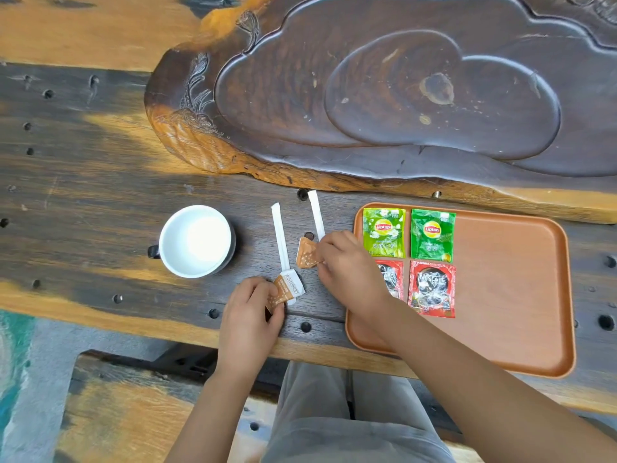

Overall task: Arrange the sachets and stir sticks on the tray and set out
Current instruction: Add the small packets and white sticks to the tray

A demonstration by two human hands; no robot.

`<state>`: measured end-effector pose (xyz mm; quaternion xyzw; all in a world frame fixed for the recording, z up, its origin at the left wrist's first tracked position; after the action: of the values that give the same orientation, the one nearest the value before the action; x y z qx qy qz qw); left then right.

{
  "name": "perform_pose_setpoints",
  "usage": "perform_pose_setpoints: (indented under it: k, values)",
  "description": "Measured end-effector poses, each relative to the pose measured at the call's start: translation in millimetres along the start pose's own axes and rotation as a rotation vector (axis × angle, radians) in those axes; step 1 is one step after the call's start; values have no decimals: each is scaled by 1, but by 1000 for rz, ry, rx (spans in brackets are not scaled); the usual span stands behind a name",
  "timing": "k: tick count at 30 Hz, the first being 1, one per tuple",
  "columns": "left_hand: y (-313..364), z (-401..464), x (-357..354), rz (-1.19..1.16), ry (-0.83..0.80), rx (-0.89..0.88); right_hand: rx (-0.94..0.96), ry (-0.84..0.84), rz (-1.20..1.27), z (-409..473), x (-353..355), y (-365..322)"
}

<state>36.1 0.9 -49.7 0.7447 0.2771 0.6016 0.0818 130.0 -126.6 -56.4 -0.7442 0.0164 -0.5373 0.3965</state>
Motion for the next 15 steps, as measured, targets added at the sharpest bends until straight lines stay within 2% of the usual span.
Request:
perform_pose_setpoints:
  k: [4,9,15]
  values:
    - [12,-4,10,-107,39,-13,-73,143,181,-21,24,16]
    - [63,-10,-5,-114,-44,-226,-131,261,99,-88,64,50]
    - [114,-27,-51,-19,-213,-491,-82,174,-82,-159,69,73]
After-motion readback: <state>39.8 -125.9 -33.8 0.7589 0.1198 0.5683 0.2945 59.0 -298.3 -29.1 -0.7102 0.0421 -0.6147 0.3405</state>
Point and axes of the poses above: each hand's wrist, its own z-axis towards the middle knuckle, its own x-axis out of the back of the hand, y = z × x, the point moved 7 cm from there along z, towards the middle knuckle, and after that the axes turned 2 degrees about -y, right-handed, at the moved point
